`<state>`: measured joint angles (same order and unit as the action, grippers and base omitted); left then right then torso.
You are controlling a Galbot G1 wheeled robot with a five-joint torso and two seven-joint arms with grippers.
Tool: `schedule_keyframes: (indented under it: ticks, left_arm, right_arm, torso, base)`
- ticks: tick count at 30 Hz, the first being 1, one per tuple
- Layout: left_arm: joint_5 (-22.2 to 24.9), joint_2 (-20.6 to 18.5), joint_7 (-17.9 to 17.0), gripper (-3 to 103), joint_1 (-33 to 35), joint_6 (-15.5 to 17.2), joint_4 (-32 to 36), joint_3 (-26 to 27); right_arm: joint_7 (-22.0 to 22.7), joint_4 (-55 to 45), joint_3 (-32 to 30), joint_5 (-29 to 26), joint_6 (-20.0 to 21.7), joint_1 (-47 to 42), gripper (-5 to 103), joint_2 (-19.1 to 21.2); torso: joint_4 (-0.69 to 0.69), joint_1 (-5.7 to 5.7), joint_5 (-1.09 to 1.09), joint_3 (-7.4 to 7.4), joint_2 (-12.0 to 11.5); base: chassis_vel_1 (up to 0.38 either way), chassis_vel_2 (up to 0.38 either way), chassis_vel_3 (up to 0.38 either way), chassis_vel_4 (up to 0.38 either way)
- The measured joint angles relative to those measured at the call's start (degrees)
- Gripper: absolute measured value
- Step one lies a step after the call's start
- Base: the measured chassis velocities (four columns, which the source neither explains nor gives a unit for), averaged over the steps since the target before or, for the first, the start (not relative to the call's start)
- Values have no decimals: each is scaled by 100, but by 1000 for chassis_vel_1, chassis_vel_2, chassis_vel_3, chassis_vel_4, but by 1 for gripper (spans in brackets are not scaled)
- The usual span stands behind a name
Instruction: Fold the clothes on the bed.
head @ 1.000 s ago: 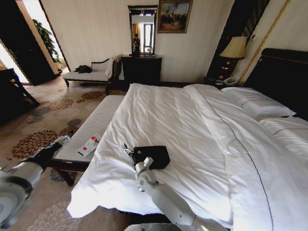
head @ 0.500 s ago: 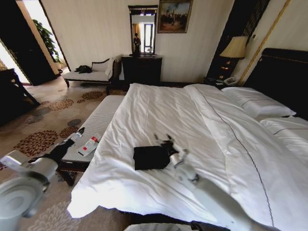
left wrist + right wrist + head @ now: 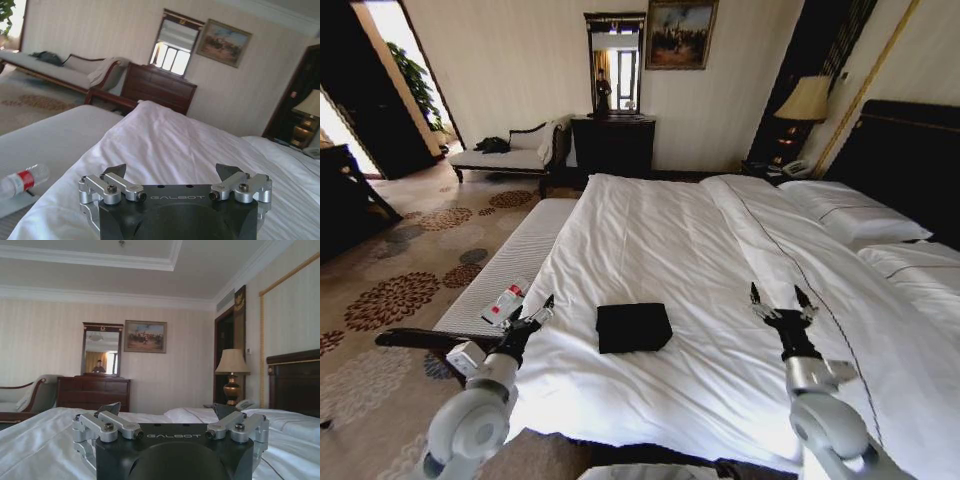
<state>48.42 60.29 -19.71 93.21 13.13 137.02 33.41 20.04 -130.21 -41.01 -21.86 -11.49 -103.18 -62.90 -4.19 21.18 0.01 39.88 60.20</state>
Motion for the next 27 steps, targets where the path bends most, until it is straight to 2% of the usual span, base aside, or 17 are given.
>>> schedule_keyframes:
  ticks: [3, 5, 8, 10, 12, 13, 18, 27]
  left_arm:
    - [-458, -219, 289, 100, 420, -272, 232, 136]
    - [-734, -226, 415, 100, 730, -396, 437, 206]
    - [-850, -186, 473, 100, 916, -442, 564, 208]
    - [-963, -59, 553, 100, 1119, -490, 617, 163]
    - [-981, -30, 580, 100, 1152, -503, 616, 163]
    - [-1034, 37, 651, 100, 1183, -548, 617, 178]
    - [-1004, 148, 712, 100, 1001, -597, 618, 232]
    - [-957, 157, 708, 100, 965, -595, 621, 239]
  right_arm:
    - [124, -337, 51, 734, 207, -355, 100, -531]
    - [97, -537, 53, 919, 249, -512, 100, -749]
    - [15, -711, 68, 789, 278, -574, 100, -904]
    - [-239, -954, 135, 231, 314, -600, 100, -1130]
    - [-304, -981, 149, 152, 311, -599, 100, -1189]
    - [-488, -1005, 160, 110, 251, -595, 100, -1320]
    - [-975, -988, 116, 471, -22, -639, 100, -1605]
    - [-1049, -957, 112, 520, -62, -639, 100, -1626]
  torso:
    - [-1, 0, -2, 0, 0]
    - [1, 0, -2, 0, 0]
    - [1, 0, -1, 0, 1]
    - [1, 0, -2, 1, 0]
    - [1, 0, -2, 1, 0]
    - [1, 1, -2, 1, -1]
    - [-1, 1, -2, 1, -1]
    - [0, 1, -1, 1, -1]
  base:
    - [0, 0, 0, 0]
    - [0, 0, 0, 0]
    - [0, 0, 0, 0]
    - [0, 0, 0, 0]
    - [0, 0, 0, 0]
    - [0, 0, 0, 0]
    - [0, 0, 0, 0]
    - [0, 0, 0, 0]
